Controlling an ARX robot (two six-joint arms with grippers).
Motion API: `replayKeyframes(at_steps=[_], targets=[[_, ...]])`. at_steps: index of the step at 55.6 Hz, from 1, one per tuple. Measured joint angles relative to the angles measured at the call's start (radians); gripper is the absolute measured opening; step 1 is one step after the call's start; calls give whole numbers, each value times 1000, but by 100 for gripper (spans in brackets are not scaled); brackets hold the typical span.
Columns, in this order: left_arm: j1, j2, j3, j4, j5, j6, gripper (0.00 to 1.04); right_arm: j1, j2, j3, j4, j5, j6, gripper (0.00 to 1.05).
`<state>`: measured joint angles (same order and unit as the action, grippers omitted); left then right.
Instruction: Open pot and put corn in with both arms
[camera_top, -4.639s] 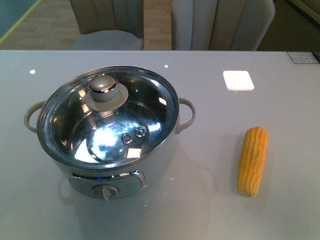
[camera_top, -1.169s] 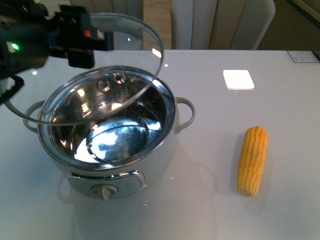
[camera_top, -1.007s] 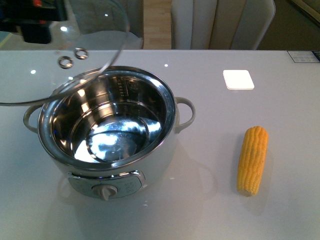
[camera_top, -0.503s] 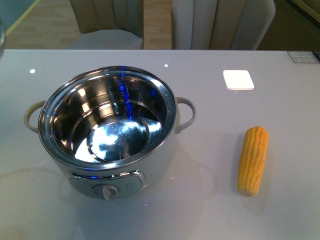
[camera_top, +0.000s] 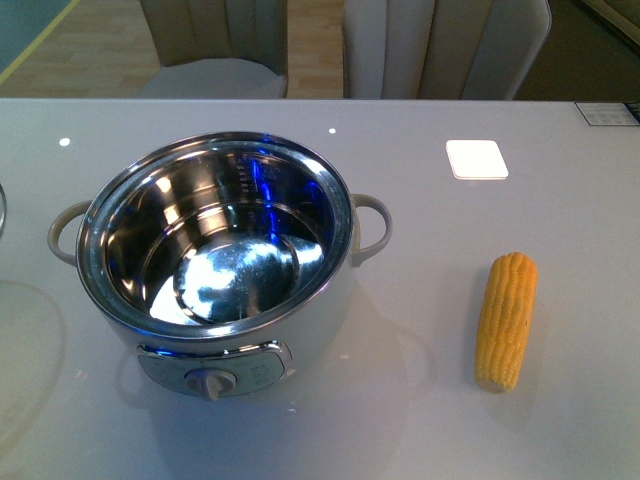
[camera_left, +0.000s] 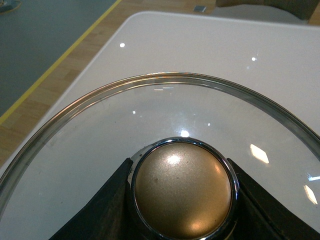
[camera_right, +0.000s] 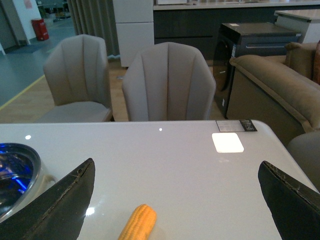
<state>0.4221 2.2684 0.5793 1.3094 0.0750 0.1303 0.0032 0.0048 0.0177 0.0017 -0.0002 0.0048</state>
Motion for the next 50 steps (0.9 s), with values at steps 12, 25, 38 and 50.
replayKeyframes(at_steps=[12, 25, 38, 50], targets=[[22, 116, 102, -34, -4, 0, 45, 0, 0, 0, 0, 0, 0, 96], [33, 195, 180, -56, 1, -1, 45, 0, 0, 0, 0, 0, 0, 96], [34, 268, 190, -22, 1, -4, 45, 0, 0, 0, 0, 0, 0, 96], [35, 298, 190, 18, 1, -11, 45, 0, 0, 0, 0, 0, 0, 96]])
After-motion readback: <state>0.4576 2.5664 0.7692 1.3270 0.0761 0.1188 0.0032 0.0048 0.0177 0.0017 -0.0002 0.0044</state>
